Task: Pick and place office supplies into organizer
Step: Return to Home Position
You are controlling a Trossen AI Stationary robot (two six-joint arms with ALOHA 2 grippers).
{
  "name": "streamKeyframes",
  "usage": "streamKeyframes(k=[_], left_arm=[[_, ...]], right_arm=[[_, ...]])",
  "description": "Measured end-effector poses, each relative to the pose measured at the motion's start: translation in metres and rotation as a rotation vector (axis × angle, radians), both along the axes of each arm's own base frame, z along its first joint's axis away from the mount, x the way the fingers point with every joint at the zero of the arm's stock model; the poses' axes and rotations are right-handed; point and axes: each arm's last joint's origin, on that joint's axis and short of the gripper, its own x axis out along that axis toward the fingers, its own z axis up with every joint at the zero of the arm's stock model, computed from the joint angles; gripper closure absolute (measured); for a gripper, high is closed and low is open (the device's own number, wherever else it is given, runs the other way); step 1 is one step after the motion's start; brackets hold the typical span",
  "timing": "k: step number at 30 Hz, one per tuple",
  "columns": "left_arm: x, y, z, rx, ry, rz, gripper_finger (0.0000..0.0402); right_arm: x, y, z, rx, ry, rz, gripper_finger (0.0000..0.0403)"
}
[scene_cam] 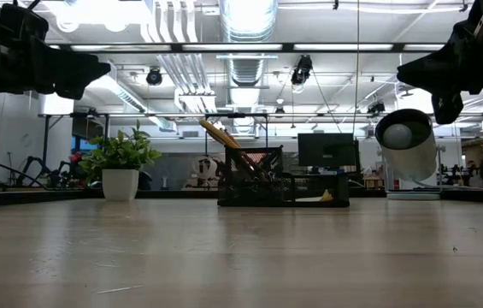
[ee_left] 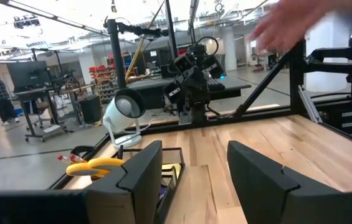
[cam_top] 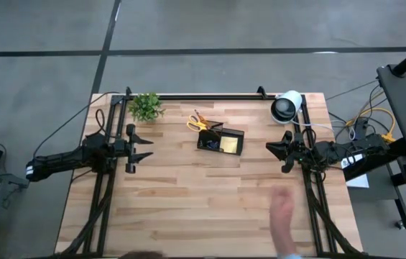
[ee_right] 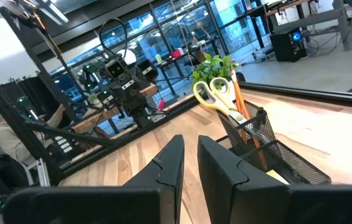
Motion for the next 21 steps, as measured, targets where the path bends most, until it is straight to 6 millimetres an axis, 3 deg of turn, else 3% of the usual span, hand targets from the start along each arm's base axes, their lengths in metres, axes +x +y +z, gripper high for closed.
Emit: streamKeyframes(k=[21], left_arm=[[0.0019, 0.0004, -0.0023, -0.006, 0.029, 0.0, 0.0235]], right_arm=[[0.0, 0.0, 0.0, 0.0, 0.0, 0.0, 0.0364]])
